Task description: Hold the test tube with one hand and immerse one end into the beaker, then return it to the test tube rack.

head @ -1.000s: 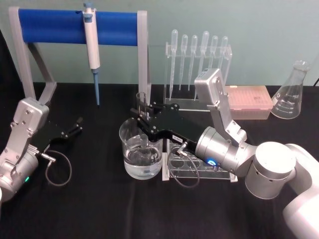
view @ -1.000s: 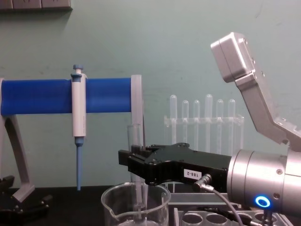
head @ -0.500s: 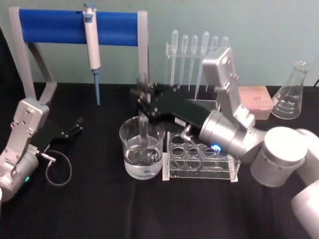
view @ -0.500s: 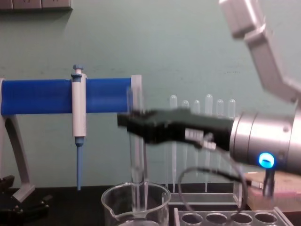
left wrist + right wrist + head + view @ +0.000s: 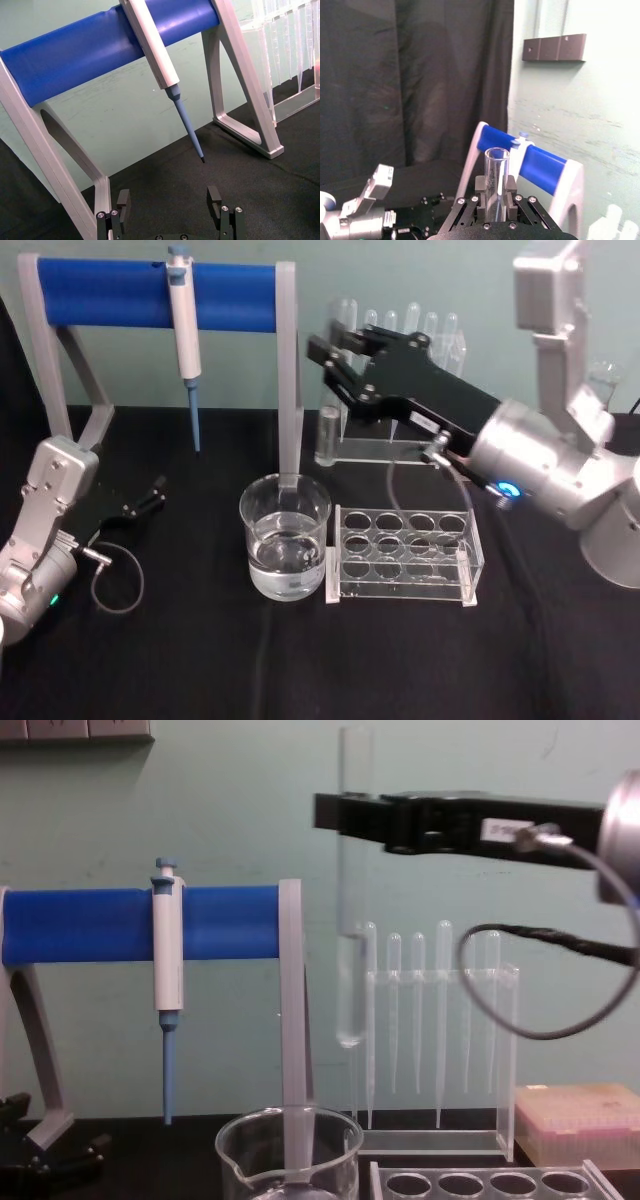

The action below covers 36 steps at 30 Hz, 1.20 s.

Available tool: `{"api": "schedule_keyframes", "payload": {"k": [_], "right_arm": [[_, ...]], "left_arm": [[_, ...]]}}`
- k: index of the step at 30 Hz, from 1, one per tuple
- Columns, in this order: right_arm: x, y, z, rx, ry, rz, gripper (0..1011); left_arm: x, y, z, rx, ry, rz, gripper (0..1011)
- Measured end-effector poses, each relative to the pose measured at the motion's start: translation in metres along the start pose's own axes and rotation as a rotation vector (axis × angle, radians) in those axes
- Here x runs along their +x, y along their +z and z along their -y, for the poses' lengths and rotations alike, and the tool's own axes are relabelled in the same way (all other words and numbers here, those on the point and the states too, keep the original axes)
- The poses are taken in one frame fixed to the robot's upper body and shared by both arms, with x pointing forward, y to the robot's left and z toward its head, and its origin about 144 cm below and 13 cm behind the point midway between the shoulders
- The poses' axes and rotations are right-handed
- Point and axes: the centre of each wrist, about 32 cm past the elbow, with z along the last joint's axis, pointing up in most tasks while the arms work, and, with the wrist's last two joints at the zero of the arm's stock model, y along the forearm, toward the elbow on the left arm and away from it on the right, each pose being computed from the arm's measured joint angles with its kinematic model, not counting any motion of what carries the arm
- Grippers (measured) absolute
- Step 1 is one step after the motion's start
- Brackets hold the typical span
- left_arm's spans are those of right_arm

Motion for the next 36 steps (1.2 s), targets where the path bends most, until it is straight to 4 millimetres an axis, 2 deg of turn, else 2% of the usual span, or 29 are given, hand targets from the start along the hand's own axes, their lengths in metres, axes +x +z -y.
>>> {"api": "schedule_keyframes", "payload": {"k": [7, 10, 17, 27, 36], "right_arm": [[0.000, 0.007, 0.026, -0.033, -0.047, 0.013, 224], [-0.001, 0.003, 0.040, -0.069, -0.072, 0.012, 224], [-0.006, -0.014, 0.053, -0.142, -0.101, -0.004, 224], [-0.005, -0.038, 0.056, -0.189, -0.119, -0.021, 225], [-0.001, -0.048, 0.049, -0.200, -0.119, -0.023, 225]], "left_arm": [[0.000, 0.000, 0.000, 0.000, 0.000, 0.000, 1000], [0.000, 0.000, 0.000, 0.000, 0.000, 0.000, 1000], [0.000, 0.000, 0.000, 0.000, 0.000, 0.000, 1000], [0.000, 0.000, 0.000, 0.000, 0.000, 0.000, 1000], [0.000, 0.000, 0.000, 0.000, 0.000, 0.000, 1000]]}}
